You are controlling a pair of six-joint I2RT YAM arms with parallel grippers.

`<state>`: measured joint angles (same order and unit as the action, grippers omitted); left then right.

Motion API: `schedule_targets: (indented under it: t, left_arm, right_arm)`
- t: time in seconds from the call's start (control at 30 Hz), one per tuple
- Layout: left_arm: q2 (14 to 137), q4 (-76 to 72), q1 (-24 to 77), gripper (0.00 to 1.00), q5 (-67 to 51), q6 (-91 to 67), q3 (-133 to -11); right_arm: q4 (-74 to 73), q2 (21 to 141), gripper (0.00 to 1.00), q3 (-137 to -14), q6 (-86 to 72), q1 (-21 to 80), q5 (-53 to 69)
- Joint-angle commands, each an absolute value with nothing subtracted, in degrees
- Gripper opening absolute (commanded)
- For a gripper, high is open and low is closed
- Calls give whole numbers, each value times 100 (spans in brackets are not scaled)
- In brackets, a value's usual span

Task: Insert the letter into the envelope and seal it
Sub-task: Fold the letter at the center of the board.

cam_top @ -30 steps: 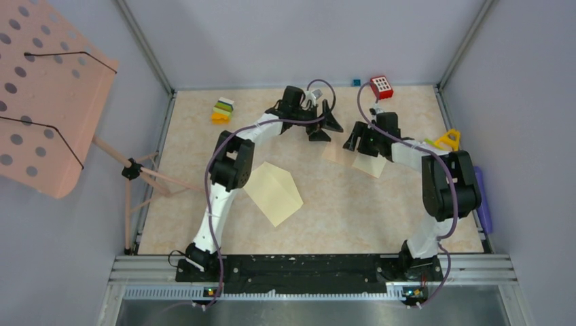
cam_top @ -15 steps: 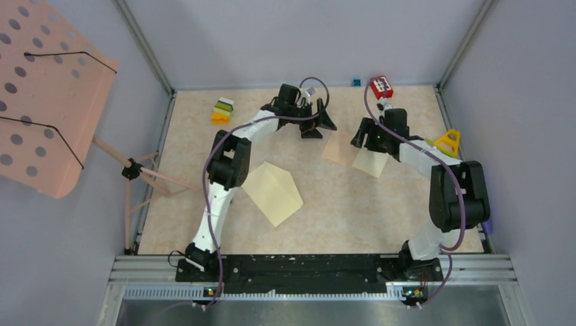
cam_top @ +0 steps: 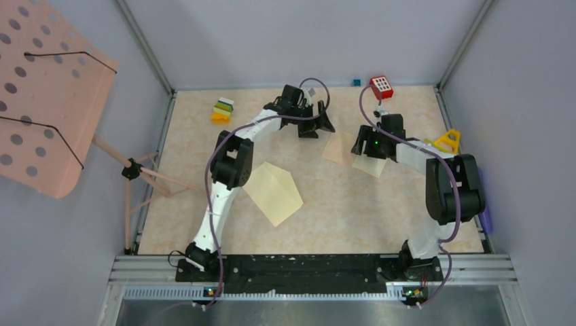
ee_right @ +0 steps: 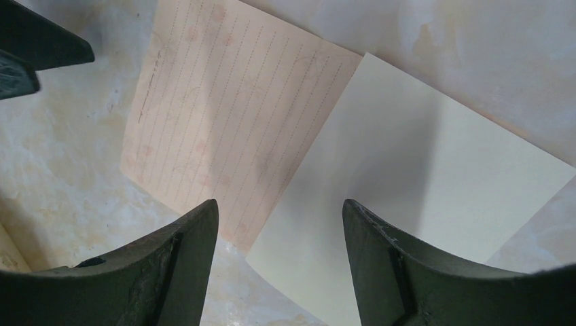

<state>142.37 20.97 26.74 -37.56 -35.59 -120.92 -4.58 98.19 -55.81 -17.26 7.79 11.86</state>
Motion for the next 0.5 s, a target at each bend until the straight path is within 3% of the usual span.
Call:
schedule_targets:
  t: [0.0,0.47]
  left_arm:
    - [14430,2214,2769,98,-3556,-3382,-12285]
    - [14643,2012,2935,98,-4068,-3679,-12269]
  right_arm:
    - [-336,9928,67,-5540,-1611,769,1183]
    - [-312,10089,67,-5541,-1513,844,1125]
